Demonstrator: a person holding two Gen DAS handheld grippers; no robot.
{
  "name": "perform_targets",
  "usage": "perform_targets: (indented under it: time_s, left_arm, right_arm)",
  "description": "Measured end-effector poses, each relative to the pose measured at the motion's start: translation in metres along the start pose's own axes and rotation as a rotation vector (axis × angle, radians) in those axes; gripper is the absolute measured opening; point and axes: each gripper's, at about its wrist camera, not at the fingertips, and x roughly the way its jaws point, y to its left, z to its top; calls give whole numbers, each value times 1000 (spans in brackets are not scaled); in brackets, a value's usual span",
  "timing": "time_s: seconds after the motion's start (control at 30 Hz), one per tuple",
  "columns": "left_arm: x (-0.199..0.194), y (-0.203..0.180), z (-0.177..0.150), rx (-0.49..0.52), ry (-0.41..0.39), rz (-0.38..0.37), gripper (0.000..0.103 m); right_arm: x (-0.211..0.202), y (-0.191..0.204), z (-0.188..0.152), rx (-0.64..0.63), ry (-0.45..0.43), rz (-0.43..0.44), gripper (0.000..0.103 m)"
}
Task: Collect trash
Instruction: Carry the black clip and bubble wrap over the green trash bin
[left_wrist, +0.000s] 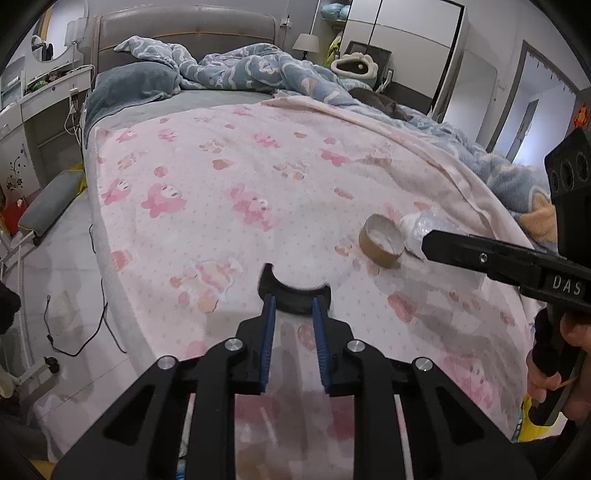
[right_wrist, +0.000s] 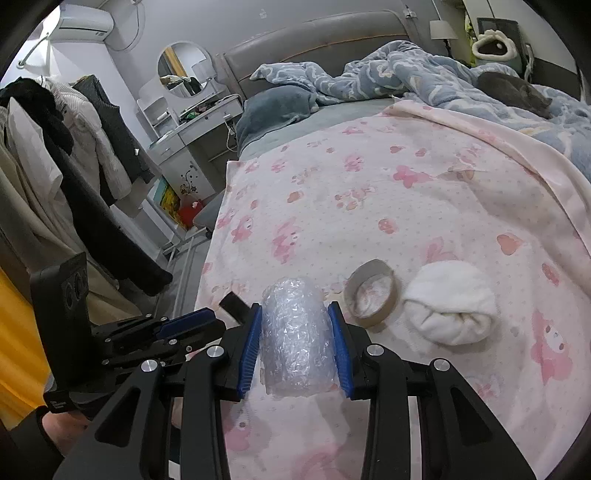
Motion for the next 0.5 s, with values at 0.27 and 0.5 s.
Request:
perform_targets:
  time_s: [0.27, 0.5]
  left_arm:
    - [-10, 1, 1, 31, -63, 20, 69]
    - [11, -11, 1, 129, -61, 54, 73]
  right_arm:
    - [4, 3, -7, 2, 8, -5, 37]
    - [4, -8, -7, 13, 21, -1, 37]
